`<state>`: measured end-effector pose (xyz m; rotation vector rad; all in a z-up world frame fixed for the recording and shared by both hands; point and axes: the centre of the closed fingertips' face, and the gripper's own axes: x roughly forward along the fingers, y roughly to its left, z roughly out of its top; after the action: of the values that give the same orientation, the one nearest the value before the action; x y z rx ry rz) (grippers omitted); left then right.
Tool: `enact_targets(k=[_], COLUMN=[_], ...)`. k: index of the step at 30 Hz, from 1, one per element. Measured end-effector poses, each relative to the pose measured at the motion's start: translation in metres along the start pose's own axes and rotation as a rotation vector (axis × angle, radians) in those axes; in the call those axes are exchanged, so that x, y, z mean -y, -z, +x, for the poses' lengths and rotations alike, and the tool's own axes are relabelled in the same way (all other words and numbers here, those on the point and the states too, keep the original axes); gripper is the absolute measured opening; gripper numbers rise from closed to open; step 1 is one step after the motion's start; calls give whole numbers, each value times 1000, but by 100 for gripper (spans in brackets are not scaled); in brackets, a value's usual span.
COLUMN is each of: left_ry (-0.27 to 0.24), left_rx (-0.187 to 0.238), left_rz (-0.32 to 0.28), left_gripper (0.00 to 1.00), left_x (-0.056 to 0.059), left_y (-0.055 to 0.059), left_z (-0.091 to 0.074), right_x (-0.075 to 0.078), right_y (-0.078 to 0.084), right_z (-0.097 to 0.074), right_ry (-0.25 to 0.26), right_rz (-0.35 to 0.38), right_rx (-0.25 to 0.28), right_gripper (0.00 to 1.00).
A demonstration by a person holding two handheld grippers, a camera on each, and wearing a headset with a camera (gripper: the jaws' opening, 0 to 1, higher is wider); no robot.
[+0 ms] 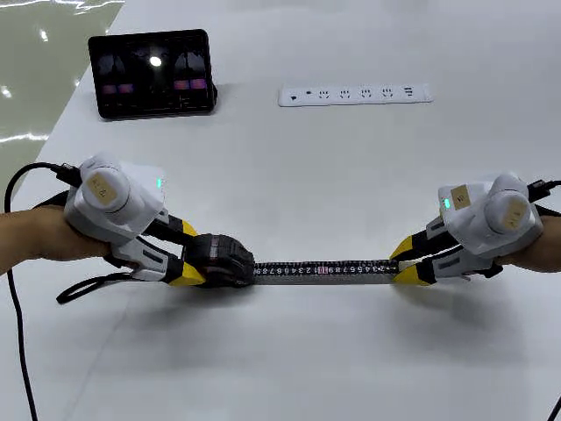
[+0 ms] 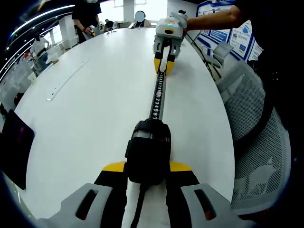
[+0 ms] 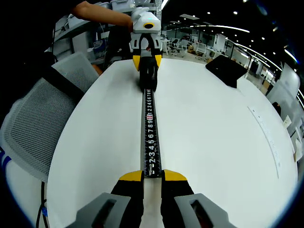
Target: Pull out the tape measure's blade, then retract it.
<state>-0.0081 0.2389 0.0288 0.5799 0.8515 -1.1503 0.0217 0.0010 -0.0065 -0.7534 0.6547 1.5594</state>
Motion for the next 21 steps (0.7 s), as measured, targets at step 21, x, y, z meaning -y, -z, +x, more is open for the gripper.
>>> enact_targets(k=[21], left_ry=[1], left_rx=[-3], left_rz=[-3], left_gripper=[25], left_x=[0], left_y=[0], left_z=[0], right_x=[0], right_y=[22], right_z=[-18], right_ry=[17], right_rz=[40], right_rx=[-31], right_gripper=[10])
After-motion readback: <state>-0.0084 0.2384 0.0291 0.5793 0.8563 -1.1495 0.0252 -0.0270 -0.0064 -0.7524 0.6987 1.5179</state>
